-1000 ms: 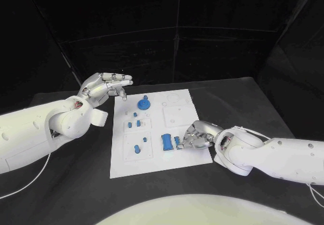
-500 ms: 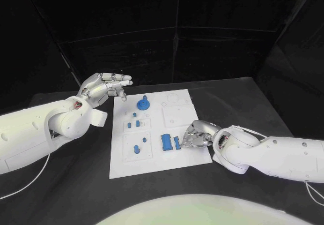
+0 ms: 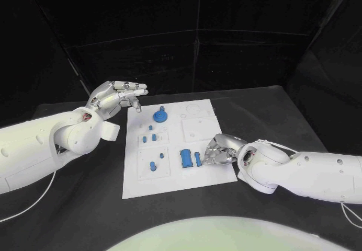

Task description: Assemble the parts on the task board

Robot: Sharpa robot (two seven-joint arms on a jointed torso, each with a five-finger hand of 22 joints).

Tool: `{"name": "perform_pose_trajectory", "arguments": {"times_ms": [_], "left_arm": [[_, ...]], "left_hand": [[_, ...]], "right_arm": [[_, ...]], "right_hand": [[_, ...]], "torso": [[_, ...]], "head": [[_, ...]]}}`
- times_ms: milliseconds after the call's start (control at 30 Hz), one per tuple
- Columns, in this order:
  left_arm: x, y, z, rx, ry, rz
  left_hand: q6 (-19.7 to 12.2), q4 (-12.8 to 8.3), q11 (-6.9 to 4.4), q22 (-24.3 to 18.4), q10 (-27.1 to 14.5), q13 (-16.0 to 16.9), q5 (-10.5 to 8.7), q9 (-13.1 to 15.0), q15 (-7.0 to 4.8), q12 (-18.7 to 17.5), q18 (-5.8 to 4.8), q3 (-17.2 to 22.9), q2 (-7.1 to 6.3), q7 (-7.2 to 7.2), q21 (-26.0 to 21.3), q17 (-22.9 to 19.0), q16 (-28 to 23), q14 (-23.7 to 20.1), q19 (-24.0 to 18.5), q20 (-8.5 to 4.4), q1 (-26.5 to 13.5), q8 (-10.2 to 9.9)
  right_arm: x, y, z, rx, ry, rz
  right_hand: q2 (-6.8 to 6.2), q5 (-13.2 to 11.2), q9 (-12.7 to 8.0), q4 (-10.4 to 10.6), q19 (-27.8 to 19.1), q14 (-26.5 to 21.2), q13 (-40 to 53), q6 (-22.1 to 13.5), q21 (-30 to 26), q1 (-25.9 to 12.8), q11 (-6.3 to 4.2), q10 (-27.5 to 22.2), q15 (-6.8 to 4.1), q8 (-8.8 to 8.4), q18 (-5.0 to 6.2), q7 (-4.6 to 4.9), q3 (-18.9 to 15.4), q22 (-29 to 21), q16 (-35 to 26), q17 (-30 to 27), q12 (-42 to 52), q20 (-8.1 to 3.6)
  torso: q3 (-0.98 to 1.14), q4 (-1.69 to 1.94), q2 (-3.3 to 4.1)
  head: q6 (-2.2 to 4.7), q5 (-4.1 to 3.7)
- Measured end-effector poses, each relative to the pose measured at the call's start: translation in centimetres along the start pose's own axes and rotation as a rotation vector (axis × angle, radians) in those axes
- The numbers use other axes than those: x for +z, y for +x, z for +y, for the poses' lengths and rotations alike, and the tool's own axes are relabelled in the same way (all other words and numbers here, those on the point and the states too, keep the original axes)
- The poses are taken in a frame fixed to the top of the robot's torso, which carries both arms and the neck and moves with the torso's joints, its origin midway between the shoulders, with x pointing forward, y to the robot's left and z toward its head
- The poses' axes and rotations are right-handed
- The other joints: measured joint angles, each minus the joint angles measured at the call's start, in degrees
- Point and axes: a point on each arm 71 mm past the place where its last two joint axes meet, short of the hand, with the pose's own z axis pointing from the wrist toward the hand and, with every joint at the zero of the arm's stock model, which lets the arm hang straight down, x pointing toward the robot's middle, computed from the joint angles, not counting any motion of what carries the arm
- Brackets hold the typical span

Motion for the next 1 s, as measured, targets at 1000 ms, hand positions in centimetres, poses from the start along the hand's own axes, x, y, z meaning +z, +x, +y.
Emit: {"name": "perform_pose_trajectory", "arguments": {"times_ms": [1000], "left_arm": [[1.7,-1.2,0.6,0.028,0.013,-0.071]], "left_hand": [[-0.8,0.9,1.26,-7.6,-0.6,-0.7,0.0,-0.2,3.49,-1.9,-0.37,-0.5,-0.15,0.02,-13.5,-10.4,-16.9,-10.7,-14.8,2.16,-0.2,0.1]], "right_arm": [[6.5,-10.8,-4.0,0.687,-0.153,-0.234]], "right_hand": [[1.74,2.9,-5.3,-7.2,-30.0,-26.9,-46.5,-9.0,-48.0,2.1,8.62,-31.1,10.27,-7.2,4.49,7.44,13.2,-45.6,-59.8,-48.7,-53.0,8.28]], "torso": [[-0.87,0.58,-2.96]], "head": [[7.21,0.29]]}}
